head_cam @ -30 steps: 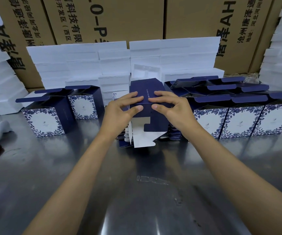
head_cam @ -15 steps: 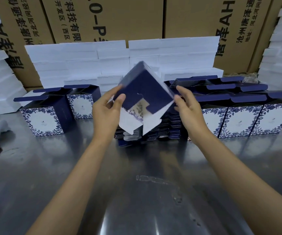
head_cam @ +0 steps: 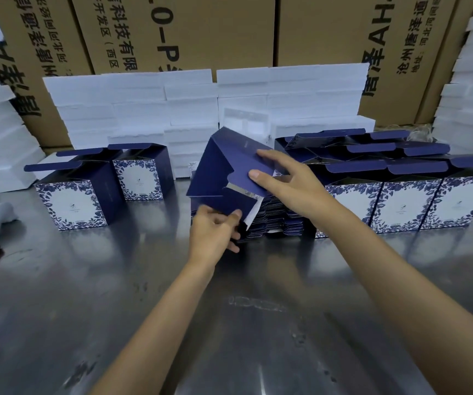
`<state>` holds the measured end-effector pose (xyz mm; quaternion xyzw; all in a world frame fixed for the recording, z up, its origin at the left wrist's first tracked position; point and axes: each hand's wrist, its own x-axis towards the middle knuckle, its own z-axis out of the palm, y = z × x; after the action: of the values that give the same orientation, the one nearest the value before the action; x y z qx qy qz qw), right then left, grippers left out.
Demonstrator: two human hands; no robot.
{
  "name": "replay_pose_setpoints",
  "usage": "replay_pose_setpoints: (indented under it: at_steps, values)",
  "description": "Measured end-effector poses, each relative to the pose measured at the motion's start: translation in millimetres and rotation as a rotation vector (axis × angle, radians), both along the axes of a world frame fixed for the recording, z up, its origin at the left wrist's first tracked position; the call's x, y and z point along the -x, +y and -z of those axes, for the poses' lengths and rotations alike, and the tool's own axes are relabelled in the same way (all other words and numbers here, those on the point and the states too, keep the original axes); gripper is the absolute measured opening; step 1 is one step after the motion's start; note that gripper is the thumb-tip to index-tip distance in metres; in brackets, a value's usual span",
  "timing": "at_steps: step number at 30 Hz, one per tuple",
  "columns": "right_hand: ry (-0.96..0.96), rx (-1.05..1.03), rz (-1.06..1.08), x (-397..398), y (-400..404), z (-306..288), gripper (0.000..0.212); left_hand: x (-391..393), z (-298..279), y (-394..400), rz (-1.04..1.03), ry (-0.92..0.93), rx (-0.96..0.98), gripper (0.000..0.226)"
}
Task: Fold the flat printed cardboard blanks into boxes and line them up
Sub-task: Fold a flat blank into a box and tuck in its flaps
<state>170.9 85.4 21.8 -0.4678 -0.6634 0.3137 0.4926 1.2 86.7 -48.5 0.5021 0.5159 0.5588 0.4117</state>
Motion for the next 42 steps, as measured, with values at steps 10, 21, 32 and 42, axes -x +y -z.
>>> replay_pose_setpoints:
  at_steps: [10,21,32,42]
  values:
    - [-0.338,-0.185,0.197,13.3,11.5,-13.7,0.031,-0.3,-21.3,-14.5,0.273,0.076,0.351,0.041]
    - [-0.155,-0.228,0.171,34.5,9.7,-4.4,0.033,35.0,-63.0,-5.7,-0.194,0.569,-0.609,0.033]
    - [0.038,-0.227,0.175,47.4,7.5,5.3,0.020,28.2,-57.5,5.0,-0.137,0.403,-0.572,0.013]
    - [0.050,-0.201,0.203,38.8,5.3,11.1,0.030,44.6,-56.0,4.4,-0.057,0.354,-0.513,0.024]
